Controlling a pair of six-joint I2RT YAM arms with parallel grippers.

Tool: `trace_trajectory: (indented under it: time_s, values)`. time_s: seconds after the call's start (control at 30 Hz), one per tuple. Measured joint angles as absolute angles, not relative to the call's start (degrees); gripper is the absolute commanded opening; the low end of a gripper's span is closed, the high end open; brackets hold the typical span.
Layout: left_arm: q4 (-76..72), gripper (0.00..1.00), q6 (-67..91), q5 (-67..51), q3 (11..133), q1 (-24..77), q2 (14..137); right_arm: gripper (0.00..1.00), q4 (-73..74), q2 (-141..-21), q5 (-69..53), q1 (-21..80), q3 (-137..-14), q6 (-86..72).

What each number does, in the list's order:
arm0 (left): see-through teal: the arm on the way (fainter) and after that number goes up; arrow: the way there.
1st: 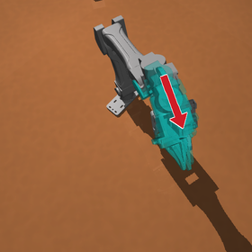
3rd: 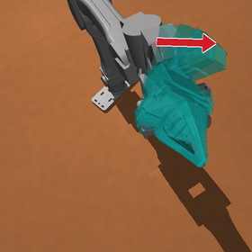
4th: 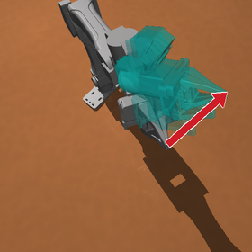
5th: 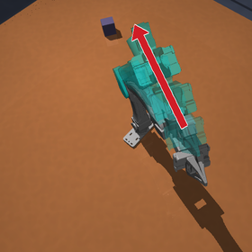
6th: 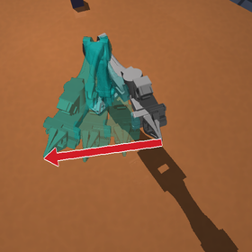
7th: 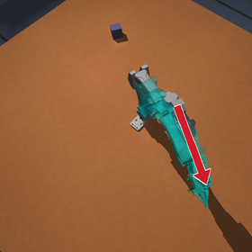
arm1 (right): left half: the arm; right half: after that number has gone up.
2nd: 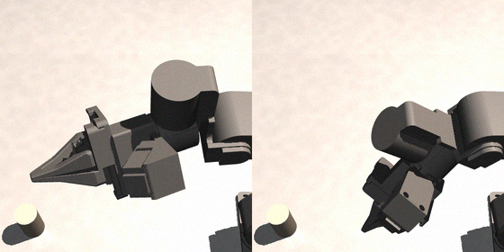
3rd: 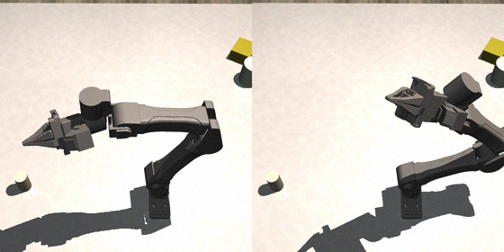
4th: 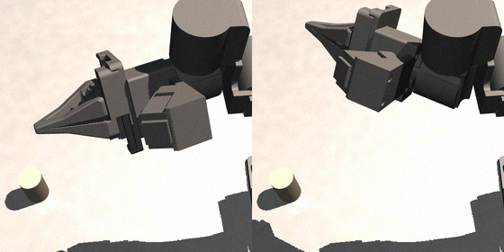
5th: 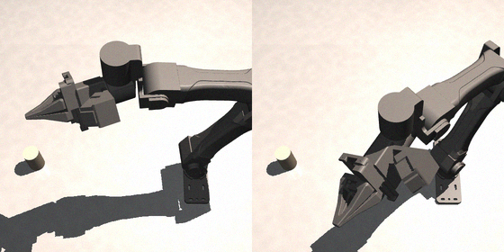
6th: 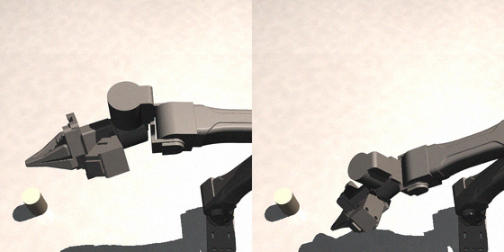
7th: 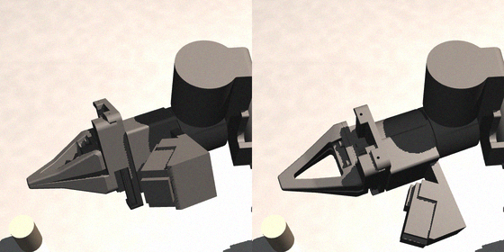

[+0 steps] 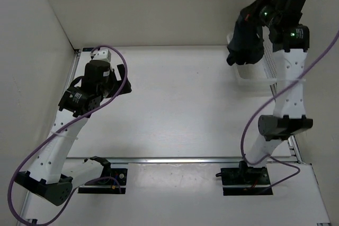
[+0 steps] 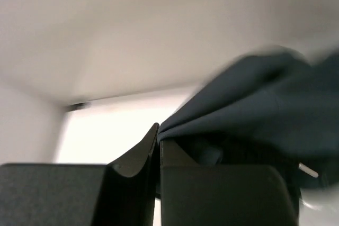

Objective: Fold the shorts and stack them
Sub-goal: Move the shorts to the center of the board

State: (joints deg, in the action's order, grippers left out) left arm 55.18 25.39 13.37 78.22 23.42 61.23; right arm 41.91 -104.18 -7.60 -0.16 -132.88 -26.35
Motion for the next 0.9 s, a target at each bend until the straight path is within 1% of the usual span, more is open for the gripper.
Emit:
trace_trajectory:
  time_s: [0.1,0.23,0.3,0.37,0.47,0.5,0.53,0.57,0.6,0.67,0.73,0.8,0.83,0.87,0.9]
  values:
    - [57.41,1.00,26.17,14.35,80.77,22.46,63.35,0.00,41.82,-97.67,-10.98,6.09,-138.63,-24.88]
    - [59.61,1.00,26.20,14.87,85.14,18.96,65.91,0.00,41.82,-90.11,-14.81,12.99,-139.74,-23.16]
    - [60.38,1.00,26.06,15.49,86.98,17.02,66.30,0.00,41.98,-87.29,-15.70,16.62,-137.01,-22.15]
    - [61.47,1.00,26.50,17.76,88.73,15.77,66.32,0.00,41.93,-84.66,-16.10,19.90,-131.81,-21.26]
    - [62.72,1.00,27.86,22.02,90.28,14.11,65.91,0.00,42.02,-80.97,-15.07,23.64,-118.63,-20.25]
    - [62.81,1.00,28.05,22.61,90.32,13.58,65.67,0.04,41.69,-80.16,-14.94,23.70,-112.97,-20.16]
    - [62.81,1.00,28.12,22.92,90.32,13.21,65.52,0.17,41.80,-80.03,-14.98,23.05,-108.53,-20.34]
    - [62.67,1.00,28.12,22.74,90.35,12.86,65.41,0.74,41.80,-80.79,-15.07,21.78,-104.29,-20.51]
    - [62.50,1.00,28.08,22.17,90.37,12.56,65.36,0.88,41.93,-82.81,-15.00,20.21,-101.23,-20.84]
    - [62.13,1.00,27.92,20.38,90.50,12.25,65.87,0.99,43.00,-89.84,-14.28,16.78,-99.90,-20.60]
    - [61.87,1.00,27.44,17.26,90.85,12.10,67.46,1.00,43.42,-97.03,-13.08,14.44,-99.92,-20.91]
    - [61.28,1.00,26.87,14.33,90.08,12.51,69.52,1.00,42.61,-100.29,-10.96,13.13,-96.95,-21.21]
    - [60.82,1.00,26.65,13.04,88.75,12.95,70.35,0.98,42.48,-99.66,-9.52,13.10,-93.45,-21.54]
    - [60.03,1.00,26.57,11.75,86.21,13.63,70.74,0.89,42.76,-98.30,-8.29,13.43,-90.67,-21.69]
    - [58.98,1.00,26.57,10.15,82.98,14.28,70.67,0.83,42.76,-96.12,-7.11,13.96,-87.61,-21.93]
